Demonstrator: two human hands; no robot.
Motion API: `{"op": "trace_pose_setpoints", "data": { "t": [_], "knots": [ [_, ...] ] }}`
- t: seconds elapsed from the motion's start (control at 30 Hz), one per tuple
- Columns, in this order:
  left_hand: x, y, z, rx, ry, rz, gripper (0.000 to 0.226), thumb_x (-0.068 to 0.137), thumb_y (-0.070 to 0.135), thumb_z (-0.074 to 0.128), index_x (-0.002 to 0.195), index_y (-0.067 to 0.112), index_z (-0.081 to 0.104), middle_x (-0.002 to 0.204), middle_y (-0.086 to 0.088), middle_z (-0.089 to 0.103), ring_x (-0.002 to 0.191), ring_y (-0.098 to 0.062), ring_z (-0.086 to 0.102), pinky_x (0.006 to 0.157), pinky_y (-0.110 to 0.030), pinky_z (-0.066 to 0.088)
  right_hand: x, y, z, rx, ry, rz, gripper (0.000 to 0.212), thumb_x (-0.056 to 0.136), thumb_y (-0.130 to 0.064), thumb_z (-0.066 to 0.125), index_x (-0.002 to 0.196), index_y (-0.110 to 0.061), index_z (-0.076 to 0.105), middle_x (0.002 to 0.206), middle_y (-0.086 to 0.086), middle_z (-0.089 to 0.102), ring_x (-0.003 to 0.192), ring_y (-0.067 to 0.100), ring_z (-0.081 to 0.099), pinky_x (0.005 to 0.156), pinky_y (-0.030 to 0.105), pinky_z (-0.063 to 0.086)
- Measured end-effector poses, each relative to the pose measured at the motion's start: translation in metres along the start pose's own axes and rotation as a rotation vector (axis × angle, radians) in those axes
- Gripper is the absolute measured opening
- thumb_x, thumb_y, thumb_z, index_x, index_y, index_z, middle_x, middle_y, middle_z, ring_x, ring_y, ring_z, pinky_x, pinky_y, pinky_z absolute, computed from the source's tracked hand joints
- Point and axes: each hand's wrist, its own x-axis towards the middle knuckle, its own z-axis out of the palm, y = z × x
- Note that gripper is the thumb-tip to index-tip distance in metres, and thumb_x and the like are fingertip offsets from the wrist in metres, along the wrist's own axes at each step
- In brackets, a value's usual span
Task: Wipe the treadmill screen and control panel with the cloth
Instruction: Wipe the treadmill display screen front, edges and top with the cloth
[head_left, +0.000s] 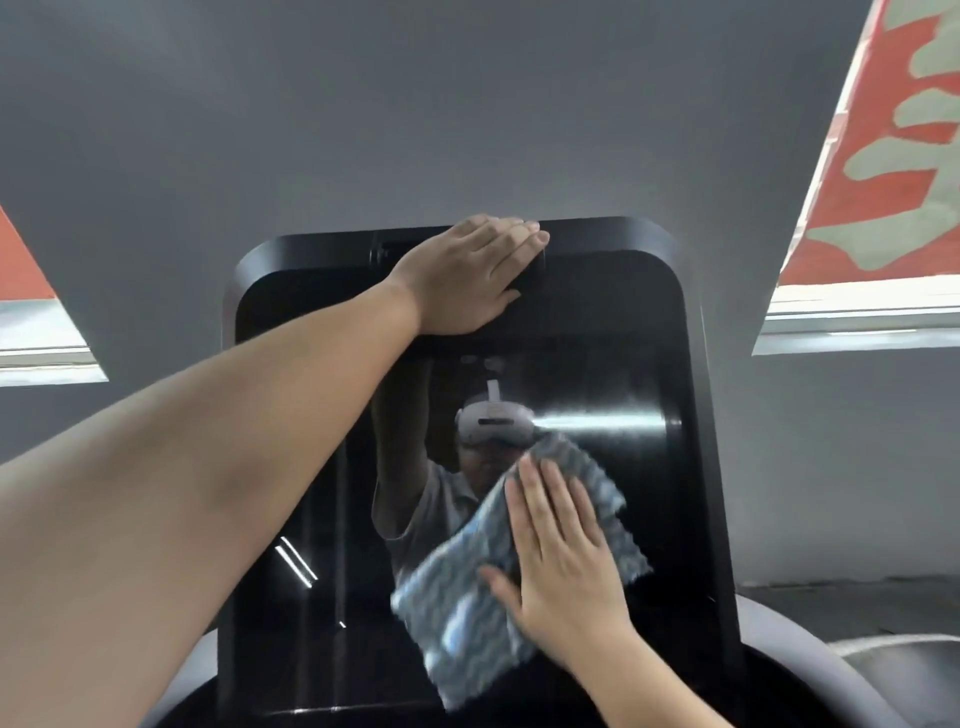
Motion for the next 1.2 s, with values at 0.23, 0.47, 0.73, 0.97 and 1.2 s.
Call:
{"op": "trace_pose_setpoints", "data": {
  "t": [0.23, 0.47, 0.73, 0.97, 1.2],
  "knots": [
    [0.0, 0.001, 0.002, -0.024, 0.033, 0.003, 0.06, 0.1, 0.031, 0.045, 0.146, -0.006, 0.036, 0.144, -0.023, 0.048, 0.133, -0.036, 0.046, 0.112, -0.048, 0.037, 0.116, 0.055, -0.041, -0.073, 0.047, -0.037, 0.088, 0.097, -0.071, 0.022, 0.158, -0.008, 0.019, 0.167, 0.011, 0.008, 0.155, 0.026, 0.003, 0.125, 0.043, 0.004],
    [-0.001, 0.0, 0.005, -0.02, -0.01, -0.01, 0.06, 0.103, 0.034, 0.039, 0.149, -0.004, 0.031, 0.148, -0.022, 0.044, 0.137, -0.035, 0.043, 0.113, -0.048, 0.036, 0.006, -0.022, 0.003, 0.049, 0.007, -0.078, 0.09, 0.093, -0.069, 0.037, 0.156, -0.006, 0.022, 0.166, 0.013, 0.007, 0.153, 0.031, 0.016, 0.122, 0.046, 0.011],
    [-0.002, -0.004, 0.001, -0.089, -0.02, -0.017, 0.059, 0.102, 0.034, 0.042, 0.15, -0.001, 0.033, 0.149, -0.019, 0.044, 0.136, -0.034, 0.044, 0.112, -0.047, 0.037, 0.088, -0.003, -0.024, -0.046, 0.016, -0.128, 0.09, 0.096, -0.073, 0.023, 0.158, -0.009, 0.015, 0.167, 0.012, 0.01, 0.154, 0.027, 0.0, 0.124, 0.045, 0.003],
    [-0.005, -0.002, -0.002, -0.084, 0.019, -0.031, 0.05, 0.103, 0.023, 0.044, 0.145, -0.004, 0.039, 0.144, -0.021, 0.049, 0.133, -0.035, 0.048, 0.108, -0.048, 0.042, 0.074, -0.02, -0.02, 0.042, 0.009, 0.064, 0.092, 0.097, -0.07, 0.026, 0.158, -0.004, 0.006, 0.167, 0.014, -0.003, 0.154, 0.028, -0.003, 0.125, 0.045, 0.006],
    [-0.006, -0.002, 0.003, -0.102, 0.071, -0.013, 0.049, 0.104, 0.022, 0.043, 0.145, -0.004, 0.039, 0.144, -0.021, 0.05, 0.133, -0.034, 0.047, 0.11, -0.047, 0.04, 0.002, -0.012, 0.005, -0.003, -0.017, -0.105, 0.09, 0.094, -0.07, 0.035, 0.154, -0.003, 0.03, 0.166, 0.015, 0.012, 0.153, 0.03, 0.017, 0.119, 0.047, 0.018]
  ]
}}
